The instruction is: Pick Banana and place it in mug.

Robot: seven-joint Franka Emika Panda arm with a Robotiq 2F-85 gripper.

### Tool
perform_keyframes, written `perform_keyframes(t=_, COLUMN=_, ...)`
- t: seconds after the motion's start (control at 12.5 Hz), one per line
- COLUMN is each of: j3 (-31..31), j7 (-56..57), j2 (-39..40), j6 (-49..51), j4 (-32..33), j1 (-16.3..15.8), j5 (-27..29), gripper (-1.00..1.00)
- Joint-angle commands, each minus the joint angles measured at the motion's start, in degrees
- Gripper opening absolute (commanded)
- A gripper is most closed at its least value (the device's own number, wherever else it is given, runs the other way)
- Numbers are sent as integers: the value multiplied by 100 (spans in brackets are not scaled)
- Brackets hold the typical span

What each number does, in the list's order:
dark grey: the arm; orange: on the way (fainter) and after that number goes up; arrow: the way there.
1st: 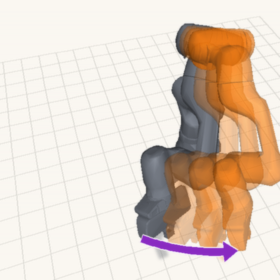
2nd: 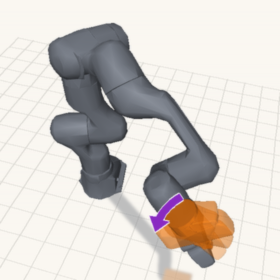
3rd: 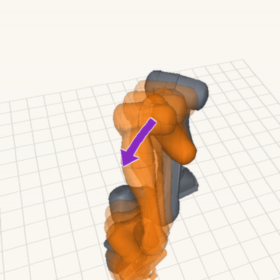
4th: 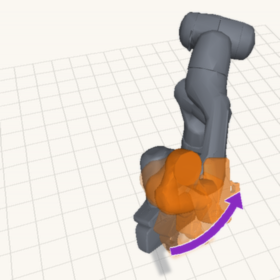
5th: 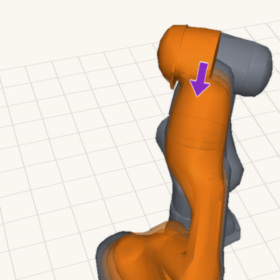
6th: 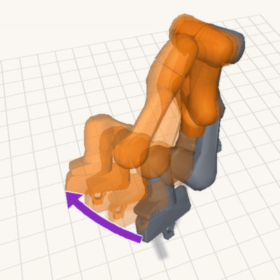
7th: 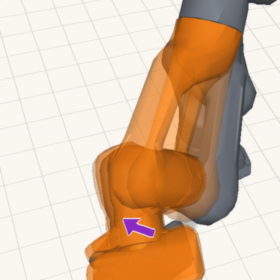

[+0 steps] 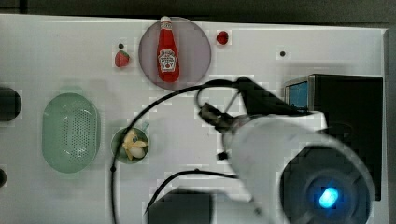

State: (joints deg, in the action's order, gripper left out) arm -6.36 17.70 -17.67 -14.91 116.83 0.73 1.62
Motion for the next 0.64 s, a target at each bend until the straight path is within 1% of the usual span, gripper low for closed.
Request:
perform_keyframes(t=0.08, j3=92, j7=-1327, j2=117, j6=591, j4=-324, j1=7, j5=-202, gripper=100)
perform_keyframes(t=0.32, j3=129, j7=-1386, j2=130, j6=720, j4=-459, j1=7, j5=-322, gripper=100)
perform_keyframes(t=0.64, j3=148, j7=-1381, j2=133, j6=966, j4=-453, j1=-3, j5=-324, gripper=100)
